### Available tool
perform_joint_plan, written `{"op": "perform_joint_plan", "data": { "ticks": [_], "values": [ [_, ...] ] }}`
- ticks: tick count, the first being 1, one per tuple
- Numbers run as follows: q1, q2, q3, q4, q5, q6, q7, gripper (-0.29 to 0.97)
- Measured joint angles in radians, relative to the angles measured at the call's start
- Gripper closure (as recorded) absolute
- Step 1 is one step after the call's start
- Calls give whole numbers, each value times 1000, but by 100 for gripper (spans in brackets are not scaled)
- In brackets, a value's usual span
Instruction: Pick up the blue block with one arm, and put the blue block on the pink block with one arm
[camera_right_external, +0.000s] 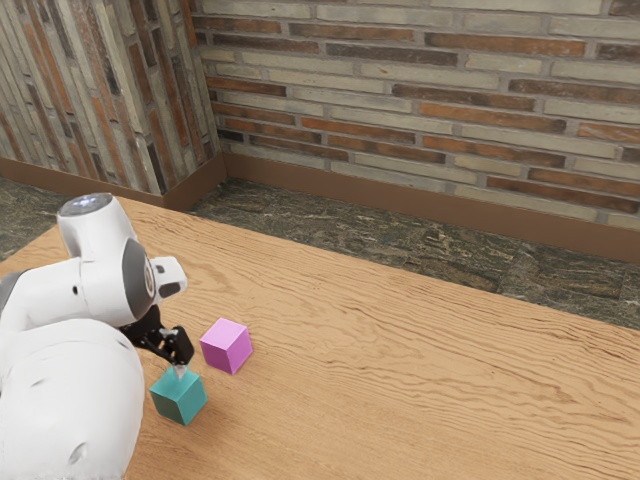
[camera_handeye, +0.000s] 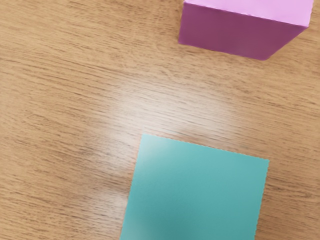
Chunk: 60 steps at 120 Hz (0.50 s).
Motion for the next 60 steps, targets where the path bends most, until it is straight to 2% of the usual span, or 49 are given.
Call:
{"op": "perform_joint_plan", "data": {
  "ticks": [20,40,60],
  "values": [
    [30,49,-43,46,-25,31,86,0],
    [45,80,-22,52,-5,-32,157,0],
    [80,80,-36,55,29,-66,203,0]
  ]
}}
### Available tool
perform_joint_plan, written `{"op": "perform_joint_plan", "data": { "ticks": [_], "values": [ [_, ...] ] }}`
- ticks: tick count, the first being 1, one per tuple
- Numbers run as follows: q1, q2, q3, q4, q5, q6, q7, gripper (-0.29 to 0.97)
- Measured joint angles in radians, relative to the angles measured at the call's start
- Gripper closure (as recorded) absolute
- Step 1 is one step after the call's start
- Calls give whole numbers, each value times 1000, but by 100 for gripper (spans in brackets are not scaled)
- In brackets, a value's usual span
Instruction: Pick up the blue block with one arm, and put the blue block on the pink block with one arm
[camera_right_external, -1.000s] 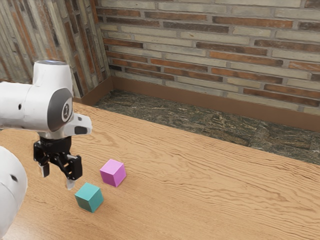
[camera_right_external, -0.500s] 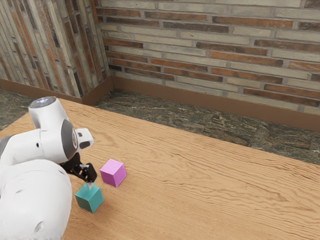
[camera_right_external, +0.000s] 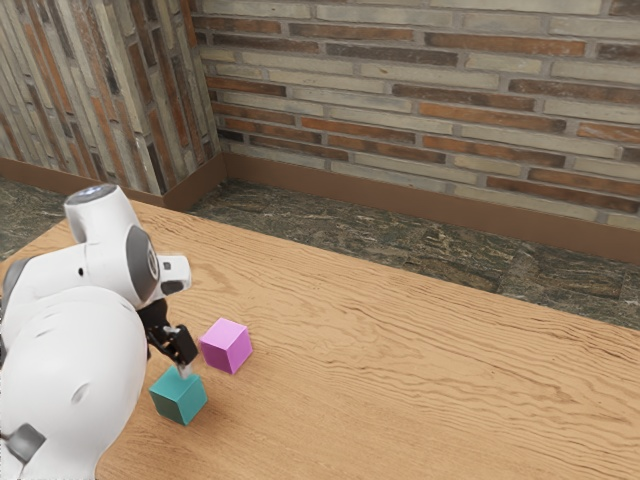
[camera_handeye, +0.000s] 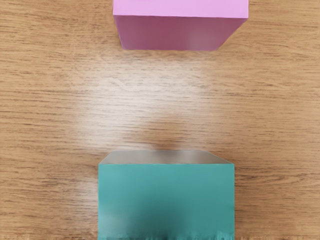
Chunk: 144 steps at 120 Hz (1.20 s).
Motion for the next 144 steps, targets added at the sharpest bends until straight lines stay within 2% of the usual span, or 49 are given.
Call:
{"op": "perform_joint_plan", "data": {
  "ticks": [33,76,118,144],
  "values": [
    [69,-17,-98,57,-7,-19,33,0],
    [100,-58,-180,66,-52,-19,47,0],
    [113,-98,-218,60,-63,-12,-8,0],
    [104,-103,-220,54,-104,5,-36,4]
  ]
}}
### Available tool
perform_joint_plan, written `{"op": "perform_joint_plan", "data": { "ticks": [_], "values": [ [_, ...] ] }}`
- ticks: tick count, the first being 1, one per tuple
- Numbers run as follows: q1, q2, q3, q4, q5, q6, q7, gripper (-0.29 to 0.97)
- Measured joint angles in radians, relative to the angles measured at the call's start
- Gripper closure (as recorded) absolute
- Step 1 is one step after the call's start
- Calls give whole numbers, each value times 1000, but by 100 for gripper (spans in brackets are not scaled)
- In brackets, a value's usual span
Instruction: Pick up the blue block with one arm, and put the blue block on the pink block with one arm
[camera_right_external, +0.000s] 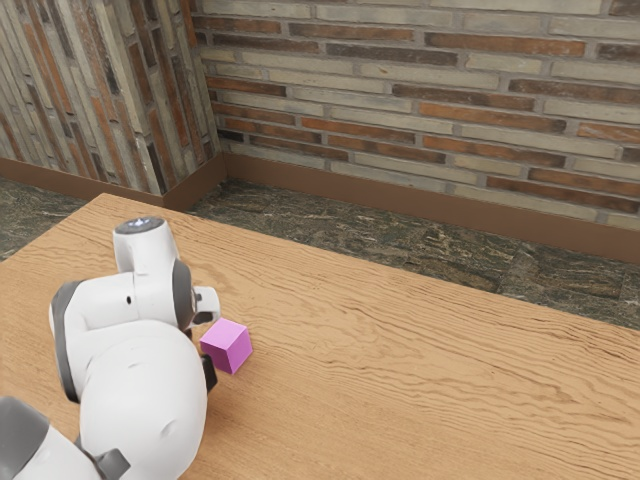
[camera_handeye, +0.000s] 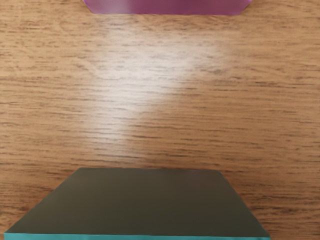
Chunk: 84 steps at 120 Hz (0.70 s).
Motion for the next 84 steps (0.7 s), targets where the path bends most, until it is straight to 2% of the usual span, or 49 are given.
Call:
{"op": "perform_joint_plan", "data": {
  "ticks": [36,65,84],
  "values": [
    [1,-1,-4,-3,-18,10,-18,25],
    [-9,1,7,-2,-16,13,-25,29],
    [-28,12,117,12,9,4,-28,31]
  ]
}}
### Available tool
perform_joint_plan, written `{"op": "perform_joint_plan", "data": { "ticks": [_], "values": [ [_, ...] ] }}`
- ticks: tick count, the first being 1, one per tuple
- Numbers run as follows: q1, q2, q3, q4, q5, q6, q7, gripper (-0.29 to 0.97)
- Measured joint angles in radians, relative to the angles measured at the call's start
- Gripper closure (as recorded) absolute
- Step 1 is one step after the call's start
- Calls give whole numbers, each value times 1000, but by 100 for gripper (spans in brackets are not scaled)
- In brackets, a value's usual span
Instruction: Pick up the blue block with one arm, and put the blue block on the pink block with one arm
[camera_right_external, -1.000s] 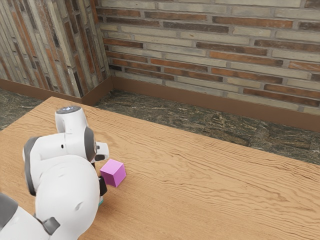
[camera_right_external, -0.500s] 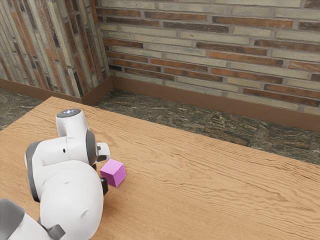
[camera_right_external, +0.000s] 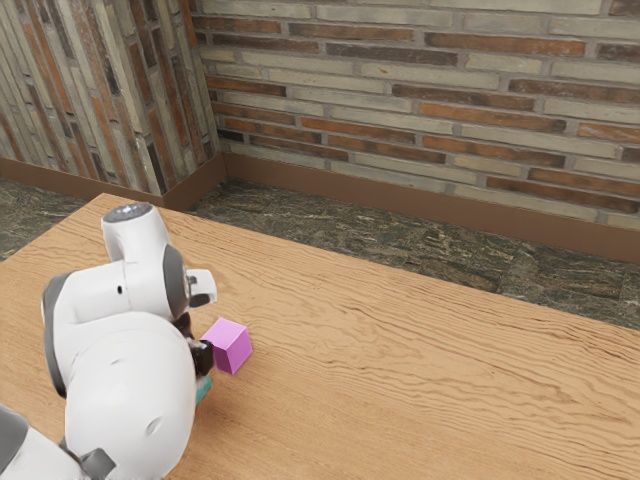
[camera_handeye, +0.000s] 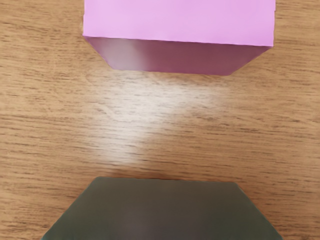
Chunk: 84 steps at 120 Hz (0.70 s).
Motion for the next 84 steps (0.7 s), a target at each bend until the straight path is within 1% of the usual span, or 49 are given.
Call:
{"op": "perform_joint_plan", "data": {
  "ticks": [5,10,21,32,42,51,66,84],
  "values": [
    [8,11,25,25,21,-6,-1,31],
    [35,26,36,63,39,-14,-2,30],
    [127,44,35,152,65,-37,-3,30],
    [244,62,-24,259,76,-68,-8,29],
    [307,67,-60,333,77,-100,-16,30],
    [328,68,-74,367,74,-129,-25,29],
    [335,68,-110,387,71,-162,-40,30],
    [343,67,-121,390,69,-182,-57,30]
  ]
}}
